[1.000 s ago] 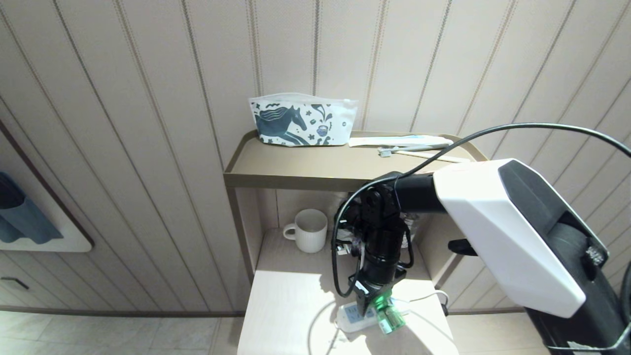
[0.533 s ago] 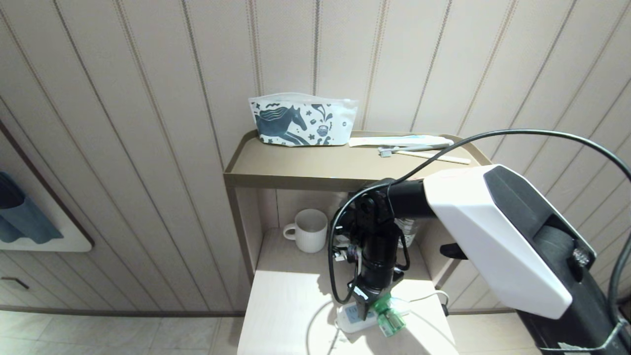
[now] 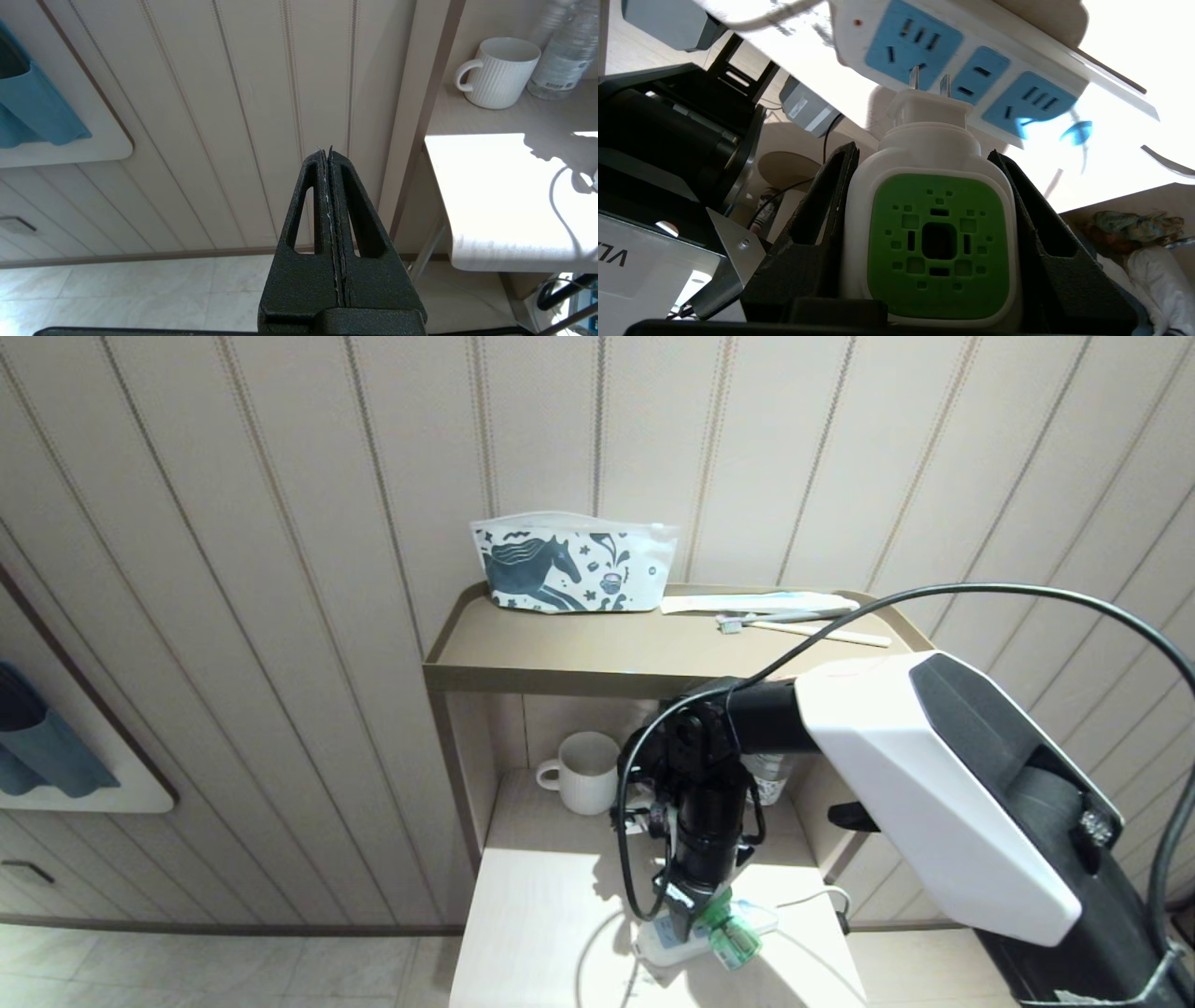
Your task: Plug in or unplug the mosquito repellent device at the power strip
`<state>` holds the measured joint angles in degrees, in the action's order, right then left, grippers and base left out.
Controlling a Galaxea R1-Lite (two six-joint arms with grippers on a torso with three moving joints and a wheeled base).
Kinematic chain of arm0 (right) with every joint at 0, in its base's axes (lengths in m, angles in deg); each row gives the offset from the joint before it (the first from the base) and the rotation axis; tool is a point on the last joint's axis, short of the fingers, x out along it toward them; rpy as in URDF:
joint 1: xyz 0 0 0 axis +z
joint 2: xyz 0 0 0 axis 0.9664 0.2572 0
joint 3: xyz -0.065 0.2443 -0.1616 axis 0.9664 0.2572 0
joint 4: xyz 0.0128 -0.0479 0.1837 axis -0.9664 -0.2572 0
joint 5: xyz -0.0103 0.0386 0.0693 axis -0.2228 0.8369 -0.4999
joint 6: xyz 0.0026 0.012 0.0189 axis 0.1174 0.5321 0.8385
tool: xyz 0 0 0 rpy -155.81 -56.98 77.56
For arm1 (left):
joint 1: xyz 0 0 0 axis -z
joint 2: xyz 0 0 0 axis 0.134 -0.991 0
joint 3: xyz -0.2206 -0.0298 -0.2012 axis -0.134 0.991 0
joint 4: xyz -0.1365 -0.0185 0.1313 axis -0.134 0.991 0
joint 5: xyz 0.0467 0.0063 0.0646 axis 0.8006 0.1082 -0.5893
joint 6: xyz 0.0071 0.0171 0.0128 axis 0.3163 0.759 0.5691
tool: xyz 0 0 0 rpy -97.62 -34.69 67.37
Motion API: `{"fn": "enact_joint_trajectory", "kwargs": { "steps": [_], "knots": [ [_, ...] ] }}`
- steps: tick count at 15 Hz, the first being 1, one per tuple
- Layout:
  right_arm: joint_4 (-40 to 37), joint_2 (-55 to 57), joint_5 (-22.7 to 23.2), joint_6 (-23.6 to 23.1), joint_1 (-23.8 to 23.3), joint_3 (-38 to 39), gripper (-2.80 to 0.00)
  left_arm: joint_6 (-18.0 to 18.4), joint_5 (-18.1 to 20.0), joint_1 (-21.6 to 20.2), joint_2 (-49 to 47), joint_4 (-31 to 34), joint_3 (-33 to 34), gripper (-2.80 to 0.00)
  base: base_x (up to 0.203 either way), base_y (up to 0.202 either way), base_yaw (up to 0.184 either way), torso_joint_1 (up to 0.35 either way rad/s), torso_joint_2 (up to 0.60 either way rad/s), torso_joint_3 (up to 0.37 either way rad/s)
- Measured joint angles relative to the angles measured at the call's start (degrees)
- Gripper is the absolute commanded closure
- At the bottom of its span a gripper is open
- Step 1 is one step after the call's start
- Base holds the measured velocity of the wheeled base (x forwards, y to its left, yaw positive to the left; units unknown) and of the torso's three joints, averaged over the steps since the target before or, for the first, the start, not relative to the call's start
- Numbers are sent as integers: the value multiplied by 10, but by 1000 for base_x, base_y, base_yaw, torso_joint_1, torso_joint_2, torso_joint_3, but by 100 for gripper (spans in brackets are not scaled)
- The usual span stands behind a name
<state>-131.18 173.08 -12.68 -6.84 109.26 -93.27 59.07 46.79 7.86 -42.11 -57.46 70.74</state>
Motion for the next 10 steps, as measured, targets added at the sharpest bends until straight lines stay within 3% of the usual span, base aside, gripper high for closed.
{"fn": "enact_joint_trajectory", "kwargs": {
  "steps": [10],
  "knots": [
    [0,9,-18,-1,11,6,0,0,0,0,0,0,0,0,0,0,0,0,0,0]
  ]
}}
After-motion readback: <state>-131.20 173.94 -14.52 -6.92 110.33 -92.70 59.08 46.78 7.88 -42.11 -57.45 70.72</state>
